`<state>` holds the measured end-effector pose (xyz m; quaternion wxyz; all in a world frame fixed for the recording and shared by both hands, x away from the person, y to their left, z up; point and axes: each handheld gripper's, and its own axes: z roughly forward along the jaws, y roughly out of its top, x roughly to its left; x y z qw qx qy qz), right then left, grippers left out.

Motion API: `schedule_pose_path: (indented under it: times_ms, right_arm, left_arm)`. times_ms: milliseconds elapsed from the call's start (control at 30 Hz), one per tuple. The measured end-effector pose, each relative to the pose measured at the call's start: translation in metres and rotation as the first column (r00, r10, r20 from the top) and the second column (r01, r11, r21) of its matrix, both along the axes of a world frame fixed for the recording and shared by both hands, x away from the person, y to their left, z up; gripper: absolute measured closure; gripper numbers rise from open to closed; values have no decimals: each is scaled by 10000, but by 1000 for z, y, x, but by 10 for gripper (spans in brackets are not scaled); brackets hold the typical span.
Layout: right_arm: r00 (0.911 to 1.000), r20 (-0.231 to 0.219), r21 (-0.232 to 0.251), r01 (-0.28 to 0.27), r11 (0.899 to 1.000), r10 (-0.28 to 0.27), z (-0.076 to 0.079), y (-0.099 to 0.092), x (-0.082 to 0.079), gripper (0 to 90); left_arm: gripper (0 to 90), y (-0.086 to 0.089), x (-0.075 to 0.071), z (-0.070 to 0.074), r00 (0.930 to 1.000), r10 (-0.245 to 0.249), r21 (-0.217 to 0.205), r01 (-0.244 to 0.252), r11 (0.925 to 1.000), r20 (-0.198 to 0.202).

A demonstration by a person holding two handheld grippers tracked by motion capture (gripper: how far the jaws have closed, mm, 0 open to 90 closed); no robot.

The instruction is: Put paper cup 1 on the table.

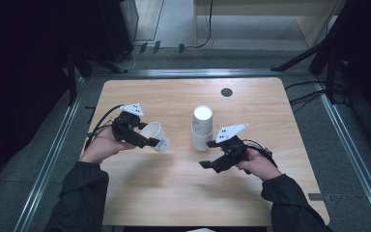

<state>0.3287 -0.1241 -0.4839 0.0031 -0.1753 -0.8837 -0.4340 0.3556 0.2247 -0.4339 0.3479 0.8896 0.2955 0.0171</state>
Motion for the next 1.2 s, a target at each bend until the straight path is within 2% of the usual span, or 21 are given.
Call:
schedule_pose_path:
  times_ms: [133,233,400,500,633,767,867,1000,1100,1200]
  right_arm:
    - [10000,-9,-3,87,10000,-87,0,-4,-1,192]
    - [9999,-15,9,159,9999,-159,0,-6,-1,193]
    - [9996,-84,35,251,9997,-251,-1,-9,-1,192]
    - [9996,-85,20,264,9996,-264,-1,-10,-1,193]
    - [9996,-57,-17,269,9996,-270,-2,-10,-1,192]
    - [9997,-109,-78,235,9997,-236,-3,-10,-1,192]
    - [9997,-110,-113,214,9997,-216,-3,-9,-1,193]
    - [9998,-95,-152,187,9997,-188,-4,-7,-1,192]
    - [9998,-154,-202,126,9997,-129,-5,-6,-1,193]
    - [9998,-175,-245,104,9996,-108,-5,-5,-1,192]
  left_arm:
    - [244,12,6,-1,9992,405,-121,-405,9991,-6]
    - [244,20,10,-1,9973,727,195,-729,9971,118]
    - [244,33,17,-2,9935,1132,169,-1134,9934,86]
    - [244,39,21,-4,9887,1500,439,-1502,9877,80]
    - [244,48,24,-7,9797,1980,1009,-2002,9746,308]
    - [244,59,27,-12,9709,2357,1284,-2392,9624,419]
    - [243,67,30,-18,9617,2716,1518,-2741,9497,374]
    - [243,74,32,-23,9502,3096,1957,-3106,9302,366]
    - [242,76,34,-26,9378,3446,2360,-3447,9086,431]
    - [241,78,35,-31,9306,3625,2646,-3625,8936,504]
